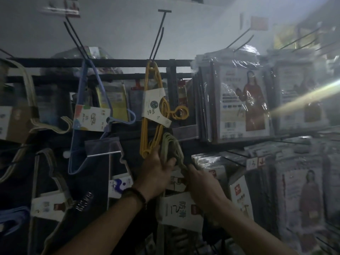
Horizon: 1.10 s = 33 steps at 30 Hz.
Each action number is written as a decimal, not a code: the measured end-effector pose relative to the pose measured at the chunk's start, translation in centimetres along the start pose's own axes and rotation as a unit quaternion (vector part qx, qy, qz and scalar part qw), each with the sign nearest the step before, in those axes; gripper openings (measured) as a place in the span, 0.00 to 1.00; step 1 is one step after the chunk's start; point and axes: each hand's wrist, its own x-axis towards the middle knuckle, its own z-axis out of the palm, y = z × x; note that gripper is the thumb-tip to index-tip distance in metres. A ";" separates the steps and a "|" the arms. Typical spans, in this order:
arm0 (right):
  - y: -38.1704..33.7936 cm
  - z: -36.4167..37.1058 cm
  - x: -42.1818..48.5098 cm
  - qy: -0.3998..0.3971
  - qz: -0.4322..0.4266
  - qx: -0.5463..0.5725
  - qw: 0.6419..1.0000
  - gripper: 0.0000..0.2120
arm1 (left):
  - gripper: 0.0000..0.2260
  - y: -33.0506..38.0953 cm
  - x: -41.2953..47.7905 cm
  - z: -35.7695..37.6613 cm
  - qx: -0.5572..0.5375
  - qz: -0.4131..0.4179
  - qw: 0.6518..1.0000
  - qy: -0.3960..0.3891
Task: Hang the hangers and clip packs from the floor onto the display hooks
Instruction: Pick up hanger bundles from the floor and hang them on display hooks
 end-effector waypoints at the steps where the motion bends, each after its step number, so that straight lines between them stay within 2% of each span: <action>1: 0.3 -0.2 0.0 0.005 -0.003 -0.016 1.000 0.06 | 0.26 -0.5 -0.8 0.0 0.024 0.038 0.999 0.012; 3: 0.9 -0.7 0.1 0.025 -0.011 -0.044 0.999 0.08 | 0.30 -2.0 -2.9 0.1 0.090 0.145 0.985 0.032; 5: 1.0 -1.0 0.0 0.047 -0.022 -0.097 0.994 0.11 | 0.32 -3.6 -4.9 0.5 0.167 0.206 0.964 0.010; 7: 0.9 -1.2 -0.1 0.062 -0.037 -0.140 0.988 0.14 | 0.34 -4.7 -6.0 0.9 0.205 0.225 0.953 -0.012; 12: 1.5 -1.9 -0.1 0.107 -0.030 -0.119 0.987 0.13 | 0.33 -4.3 -5.7 1.2 0.227 0.267 0.936 -0.010; 19: 3.8 0.4 0.9 0.122 -0.042 -0.064 0.990 0.13 | 0.41 -4.5 -5.2 2.3 0.282 0.255 0.924 -0.035; 22: 4.2 1.6 2.9 0.107 -0.012 -0.034 0.994 0.10 | 0.41 -4.3 -4.0 2.1 0.307 0.249 0.917 -0.044; 24: 4.4 2.2 4.5 0.079 0.002 -0.004 0.997 0.09 | 0.41 -4.1 -3.2 2.1 0.319 0.231 0.917 -0.053; 29: 5.0 3.9 7.5 0.062 -0.031 -0.043 0.997 0.10 | 0.38 -4.8 -2.6 1.9 0.387 0.157 0.902 -0.107; 33: 4.7 4.6 8.9 0.024 -0.050 -0.059 0.997 0.13 | 0.31 -5.0 -2.9 1.2 0.414 0.128 0.891 -0.140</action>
